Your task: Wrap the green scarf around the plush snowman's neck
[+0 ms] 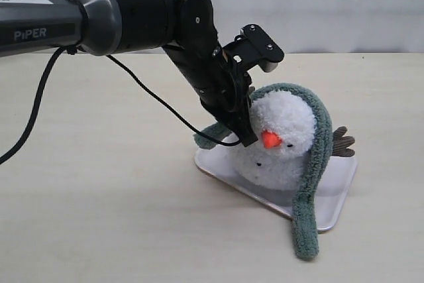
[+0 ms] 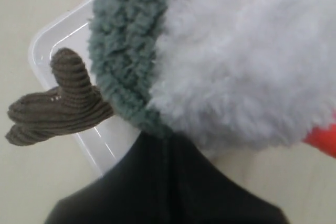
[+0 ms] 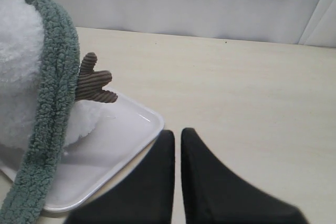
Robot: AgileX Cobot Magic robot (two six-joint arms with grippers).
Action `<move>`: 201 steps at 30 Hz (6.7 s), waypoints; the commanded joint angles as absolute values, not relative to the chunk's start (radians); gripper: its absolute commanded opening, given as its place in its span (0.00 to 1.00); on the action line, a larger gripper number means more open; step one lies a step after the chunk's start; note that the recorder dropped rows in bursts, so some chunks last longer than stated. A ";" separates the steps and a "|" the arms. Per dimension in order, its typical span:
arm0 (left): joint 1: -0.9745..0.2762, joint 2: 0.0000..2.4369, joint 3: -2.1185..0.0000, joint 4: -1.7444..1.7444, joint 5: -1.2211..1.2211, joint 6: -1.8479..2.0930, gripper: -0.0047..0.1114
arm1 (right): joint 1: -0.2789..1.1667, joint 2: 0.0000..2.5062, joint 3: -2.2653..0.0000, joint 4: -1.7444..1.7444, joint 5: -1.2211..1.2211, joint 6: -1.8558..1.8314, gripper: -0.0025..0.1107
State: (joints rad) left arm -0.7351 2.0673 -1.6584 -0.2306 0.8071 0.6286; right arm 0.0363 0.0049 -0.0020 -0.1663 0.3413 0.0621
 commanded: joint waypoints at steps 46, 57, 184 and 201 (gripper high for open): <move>-0.856 1.965 -1.667 -0.399 0.467 0.737 0.04 | 0.039 0.000 0.000 -0.164 0.342 0.053 0.06; -0.882 1.922 -1.656 -0.340 0.398 0.728 0.04 | 0.039 0.000 0.000 -0.164 0.342 0.053 0.06; -0.791 0.489 -0.618 -0.222 0.128 0.676 0.04 | 0.038 1.530 -1.034 1.105 0.602 -1.357 0.06; -0.791 0.489 -0.618 -0.222 0.135 0.676 0.04 | 0.038 1.581 -1.034 0.864 0.526 -1.155 0.06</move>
